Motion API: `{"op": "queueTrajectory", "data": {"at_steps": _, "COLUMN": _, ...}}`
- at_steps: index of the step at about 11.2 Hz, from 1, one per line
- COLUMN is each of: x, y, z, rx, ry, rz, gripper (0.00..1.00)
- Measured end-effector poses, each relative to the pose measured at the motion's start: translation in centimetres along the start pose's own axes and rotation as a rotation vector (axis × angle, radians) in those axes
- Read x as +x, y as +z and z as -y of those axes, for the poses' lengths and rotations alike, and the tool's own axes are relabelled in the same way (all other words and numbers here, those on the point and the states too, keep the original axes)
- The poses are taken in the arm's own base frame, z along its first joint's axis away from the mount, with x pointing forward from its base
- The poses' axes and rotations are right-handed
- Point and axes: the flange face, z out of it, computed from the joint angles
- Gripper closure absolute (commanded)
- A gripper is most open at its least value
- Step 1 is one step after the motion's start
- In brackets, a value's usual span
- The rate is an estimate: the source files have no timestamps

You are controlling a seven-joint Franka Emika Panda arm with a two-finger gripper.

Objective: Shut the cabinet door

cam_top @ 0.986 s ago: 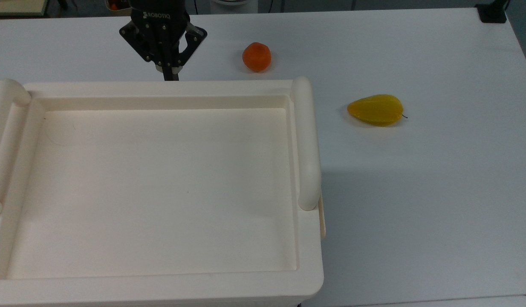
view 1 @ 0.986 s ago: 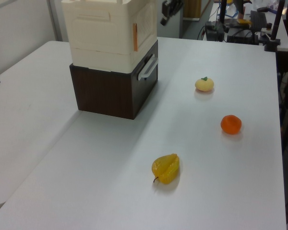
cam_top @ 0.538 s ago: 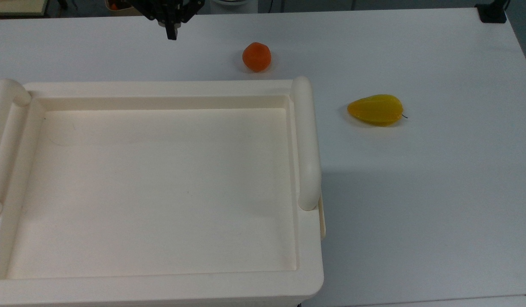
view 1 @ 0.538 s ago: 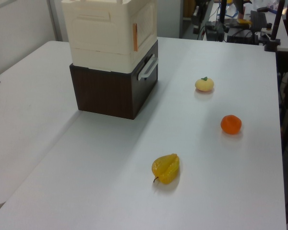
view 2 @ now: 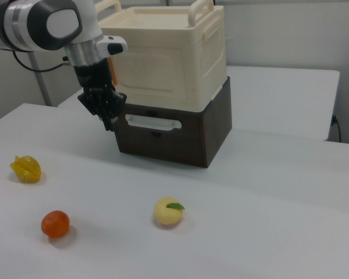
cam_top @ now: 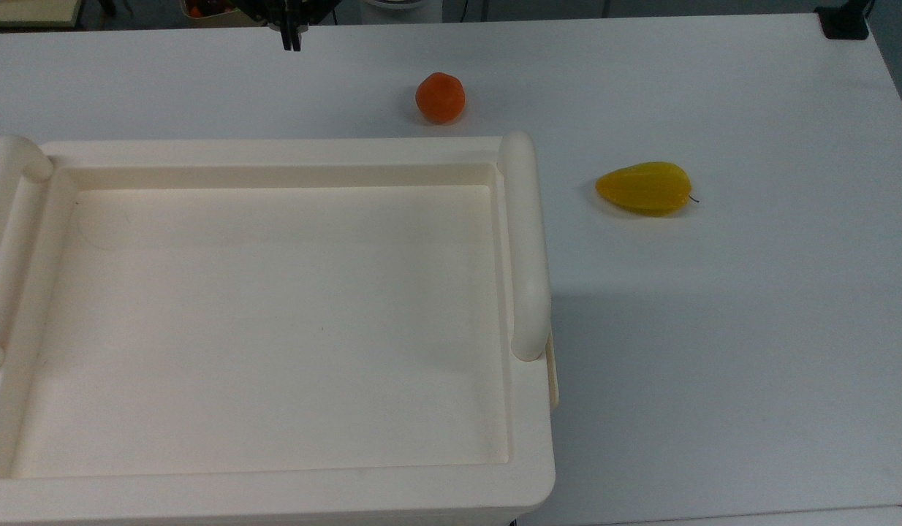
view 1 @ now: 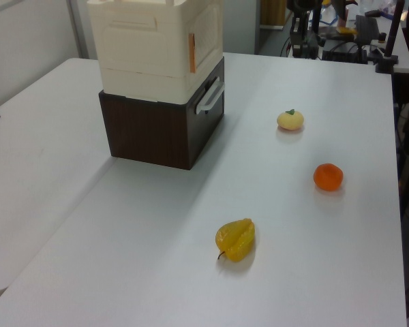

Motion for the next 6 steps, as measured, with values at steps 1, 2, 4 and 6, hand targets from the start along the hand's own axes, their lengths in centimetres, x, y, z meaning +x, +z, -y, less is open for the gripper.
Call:
{"op": "queueTrajectory", "data": {"at_steps": 1, "x": 0.0, "y": 0.0, "z": -0.2, "rx": 0.0, "ry": 0.003, "rz": 0.0, "gripper": 0.0}}
{"op": "queueTrajectory", "data": {"at_steps": 2, "x": -0.1, "y": 0.0, "z": -0.4, "rx": 0.0, "ry": 0.007, "rz": -0.001, "gripper": 0.0}}
{"op": "queueTrajectory", "data": {"at_steps": 4, "x": -0.6, "y": -0.5, "z": -1.5, "rx": 0.001, "ry": 0.026, "rz": -0.002, "gripper": 0.0}}
{"op": "queueTrajectory", "data": {"at_steps": 6, "x": -1.3, "y": -1.2, "z": -2.6, "rx": 0.003, "ry": 0.044, "rz": -0.005, "gripper": 0.0}}
